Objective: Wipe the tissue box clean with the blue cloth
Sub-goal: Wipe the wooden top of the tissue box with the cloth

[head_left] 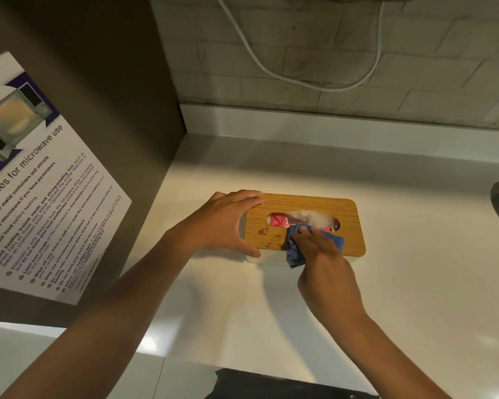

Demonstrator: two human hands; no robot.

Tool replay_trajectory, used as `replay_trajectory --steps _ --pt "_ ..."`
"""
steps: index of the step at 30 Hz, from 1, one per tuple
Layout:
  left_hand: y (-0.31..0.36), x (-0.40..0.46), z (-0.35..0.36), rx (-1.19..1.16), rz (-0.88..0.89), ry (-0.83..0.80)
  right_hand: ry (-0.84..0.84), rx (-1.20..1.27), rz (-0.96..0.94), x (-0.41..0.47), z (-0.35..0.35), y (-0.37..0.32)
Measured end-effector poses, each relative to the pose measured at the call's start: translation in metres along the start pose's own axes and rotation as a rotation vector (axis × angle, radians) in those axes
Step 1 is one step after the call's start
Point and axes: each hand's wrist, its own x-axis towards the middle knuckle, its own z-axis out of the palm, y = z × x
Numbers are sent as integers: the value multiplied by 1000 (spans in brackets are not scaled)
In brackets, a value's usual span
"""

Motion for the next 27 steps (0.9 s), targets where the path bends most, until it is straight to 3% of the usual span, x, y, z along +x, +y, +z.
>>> replay_trajectory --steps 5,11,16,21,27 --pt "-1 0 -1 -5 10 7 -18 -12 -94 -13 9 -6" --pt "0 -1 3 -49 -7 10 24 0 -19 8 6 -7" --pt "-2 -2 5 -57 3 41 -54 1 -109 -7 14 -13" --pt "-3 -3 10 -101 -23 26 -12 27 -11 7 7 -3" --pt "-3 -1 10 -56 -12 38 -47 23 -94 -2 15 -15"
